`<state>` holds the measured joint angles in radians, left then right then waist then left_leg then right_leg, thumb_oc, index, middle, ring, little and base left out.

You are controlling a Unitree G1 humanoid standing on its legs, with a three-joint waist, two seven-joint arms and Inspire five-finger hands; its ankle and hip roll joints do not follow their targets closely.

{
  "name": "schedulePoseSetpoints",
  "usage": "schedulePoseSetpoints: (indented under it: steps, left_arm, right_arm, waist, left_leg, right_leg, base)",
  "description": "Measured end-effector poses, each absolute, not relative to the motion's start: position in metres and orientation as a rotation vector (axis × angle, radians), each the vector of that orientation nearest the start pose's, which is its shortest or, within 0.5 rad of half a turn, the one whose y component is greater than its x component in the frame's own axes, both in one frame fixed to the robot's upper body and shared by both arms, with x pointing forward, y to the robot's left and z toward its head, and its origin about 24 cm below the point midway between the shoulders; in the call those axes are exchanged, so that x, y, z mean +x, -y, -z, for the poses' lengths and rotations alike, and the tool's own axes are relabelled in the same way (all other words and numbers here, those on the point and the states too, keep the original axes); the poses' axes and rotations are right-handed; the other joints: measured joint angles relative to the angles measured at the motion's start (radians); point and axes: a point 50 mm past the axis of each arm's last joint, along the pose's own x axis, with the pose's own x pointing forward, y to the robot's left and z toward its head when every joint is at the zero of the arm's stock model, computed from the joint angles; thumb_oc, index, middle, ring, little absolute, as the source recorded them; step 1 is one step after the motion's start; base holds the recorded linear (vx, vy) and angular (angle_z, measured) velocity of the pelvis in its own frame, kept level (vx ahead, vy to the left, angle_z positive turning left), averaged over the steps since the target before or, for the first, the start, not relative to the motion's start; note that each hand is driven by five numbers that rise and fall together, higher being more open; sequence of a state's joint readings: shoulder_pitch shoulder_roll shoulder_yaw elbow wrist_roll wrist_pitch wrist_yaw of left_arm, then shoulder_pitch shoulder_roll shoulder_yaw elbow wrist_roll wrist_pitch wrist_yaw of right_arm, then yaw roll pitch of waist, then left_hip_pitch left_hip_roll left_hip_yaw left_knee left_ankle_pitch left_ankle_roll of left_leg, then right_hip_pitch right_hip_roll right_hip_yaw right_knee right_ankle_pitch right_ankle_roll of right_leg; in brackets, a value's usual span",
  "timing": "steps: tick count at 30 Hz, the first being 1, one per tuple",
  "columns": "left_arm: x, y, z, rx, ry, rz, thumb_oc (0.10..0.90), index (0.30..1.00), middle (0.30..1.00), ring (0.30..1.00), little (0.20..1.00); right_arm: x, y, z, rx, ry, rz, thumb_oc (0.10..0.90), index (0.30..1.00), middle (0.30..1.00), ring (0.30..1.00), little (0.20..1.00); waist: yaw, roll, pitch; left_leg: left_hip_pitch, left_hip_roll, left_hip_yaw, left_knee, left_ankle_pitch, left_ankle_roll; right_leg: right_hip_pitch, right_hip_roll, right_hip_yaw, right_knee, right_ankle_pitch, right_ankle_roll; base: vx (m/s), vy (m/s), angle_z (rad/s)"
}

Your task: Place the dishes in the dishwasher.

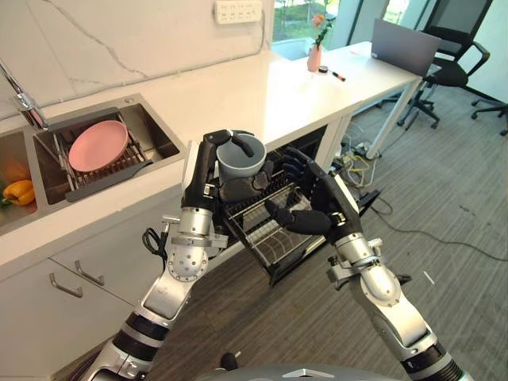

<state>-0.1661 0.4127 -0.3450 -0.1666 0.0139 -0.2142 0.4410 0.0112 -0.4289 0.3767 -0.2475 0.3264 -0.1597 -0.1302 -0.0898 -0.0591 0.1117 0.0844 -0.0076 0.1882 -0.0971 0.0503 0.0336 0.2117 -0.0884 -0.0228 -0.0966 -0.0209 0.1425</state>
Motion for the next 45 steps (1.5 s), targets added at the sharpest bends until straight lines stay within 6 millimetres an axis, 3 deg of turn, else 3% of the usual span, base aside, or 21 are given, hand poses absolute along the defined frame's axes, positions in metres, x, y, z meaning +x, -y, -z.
schedulePoseSetpoints:
  steps: [9, 15, 23, 45]
  left_arm:
    - [0.258, -0.127, -0.131, 0.226, 0.550, 0.012, 0.400, 0.300, 0.300, 0.300, 0.300]
    - [0.253, -0.111, -0.127, 0.188, 0.522, 0.109, 0.400, 0.300, 0.300, 0.300, 0.300]
    - [0.255, -0.112, -0.125, 0.150, 0.481, 0.135, 0.400, 0.300, 0.300, 0.300, 0.300]
    - [0.255, -0.106, -0.133, 0.281, 0.546, 0.162, 0.400, 0.300, 0.300, 0.300, 0.300]
  right_arm:
    - [0.230, 0.128, -0.088, -0.003, 0.221, -0.310, 0.800, 0.900, 0.900, 0.900, 0.900]
    - [0.231, 0.112, -0.079, 0.089, 0.148, -0.349, 0.800, 0.900, 0.900, 0.900, 0.900]
    - [0.236, 0.113, -0.072, 0.260, 0.067, -0.329, 0.800, 0.900, 0.900, 0.900, 0.900]
    - [0.237, 0.108, -0.068, 0.333, 0.033, -0.282, 0.800, 0.900, 0.900, 0.900, 0.900]
  waist:
    - [0.000, -0.004, -0.003]
    - [0.002, -0.017, -0.008]
    - [0.009, -0.024, -0.008]
    - [0.010, -0.026, -0.007]
  left_leg:
    - [-0.004, 0.000, -0.002, 0.000, 0.002, -0.007]
    - [-0.011, 0.000, -0.006, 0.000, 0.006, -0.002]
    - [-0.015, -0.001, -0.014, 0.000, 0.007, -0.002]
    - [-0.014, -0.001, -0.022, 0.000, 0.009, -0.003]
  right_leg:
    - [-0.001, 0.001, -0.004, 0.000, 0.001, -0.003]
    - [-0.002, 0.001, -0.007, 0.000, 0.001, -0.003]
    - [-0.002, 0.002, -0.026, 0.001, 0.001, -0.003]
    - [-0.002, 0.002, -0.032, 0.001, 0.001, -0.003]
  base:
    - [0.00, -0.003, 0.01]
    - [0.00, -0.003, 0.01]
    - [0.00, 0.000, 0.02]
    - [0.00, 0.000, 0.00]
